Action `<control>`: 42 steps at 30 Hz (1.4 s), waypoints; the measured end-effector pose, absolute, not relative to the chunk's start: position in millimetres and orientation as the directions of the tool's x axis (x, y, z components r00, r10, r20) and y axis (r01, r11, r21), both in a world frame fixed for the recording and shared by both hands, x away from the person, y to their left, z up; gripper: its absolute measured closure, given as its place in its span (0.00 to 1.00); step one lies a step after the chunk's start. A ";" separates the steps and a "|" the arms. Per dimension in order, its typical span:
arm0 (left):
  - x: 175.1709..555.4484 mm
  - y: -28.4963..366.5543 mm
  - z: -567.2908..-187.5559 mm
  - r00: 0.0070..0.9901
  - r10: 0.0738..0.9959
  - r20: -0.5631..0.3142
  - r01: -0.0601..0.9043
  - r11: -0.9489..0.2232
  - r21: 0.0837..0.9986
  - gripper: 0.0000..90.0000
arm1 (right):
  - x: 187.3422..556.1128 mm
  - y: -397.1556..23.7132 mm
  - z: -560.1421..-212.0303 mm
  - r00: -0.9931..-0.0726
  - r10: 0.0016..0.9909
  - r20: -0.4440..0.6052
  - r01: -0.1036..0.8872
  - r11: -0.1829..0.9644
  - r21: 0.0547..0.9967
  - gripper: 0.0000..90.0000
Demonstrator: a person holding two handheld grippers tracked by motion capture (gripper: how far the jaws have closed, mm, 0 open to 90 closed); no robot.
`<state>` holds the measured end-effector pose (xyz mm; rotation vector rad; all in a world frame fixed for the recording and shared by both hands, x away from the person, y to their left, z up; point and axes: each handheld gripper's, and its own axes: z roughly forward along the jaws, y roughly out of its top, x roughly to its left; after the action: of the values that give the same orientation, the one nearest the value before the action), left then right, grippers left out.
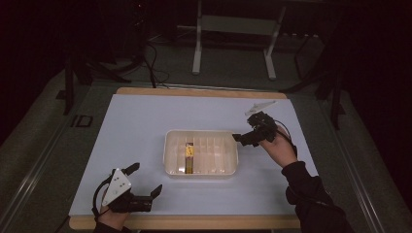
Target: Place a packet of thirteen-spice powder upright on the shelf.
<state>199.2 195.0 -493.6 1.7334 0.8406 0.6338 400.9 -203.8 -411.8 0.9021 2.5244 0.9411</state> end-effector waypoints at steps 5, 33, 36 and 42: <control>200.0 194.5 -493.9 0.612 0.791 0.013 0.233 -0.195 0.953 0.00 | 395.5 -223.6 -423.8 -0.727 0.687 -0.018 0.471 0.517 0.715 0.15; 199.9 194.4 -494.0 0.617 0.787 0.011 0.237 -0.199 0.951 0.00 | 345.2 -292.0 -460.0 -0.561 0.827 0.030 0.480 0.295 0.826 0.15; 199.9 194.4 -494.0 0.616 0.788 0.011 0.238 -0.199 0.951 0.00 | 341.3 -298.3 -462.8 -0.552 0.833 0.036 0.482 0.283 0.829 0.14; 199.8 193.9 -494.0 0.618 0.786 0.014 0.238 -0.204 0.950 0.00 | 331.4 -305.1 -470.4 -0.532 0.847 0.011 0.469 0.285 0.836 0.14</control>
<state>199.8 193.9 -494.0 1.7477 0.8380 0.6245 331.4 -305.1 -470.4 1.1796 2.1206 1.1524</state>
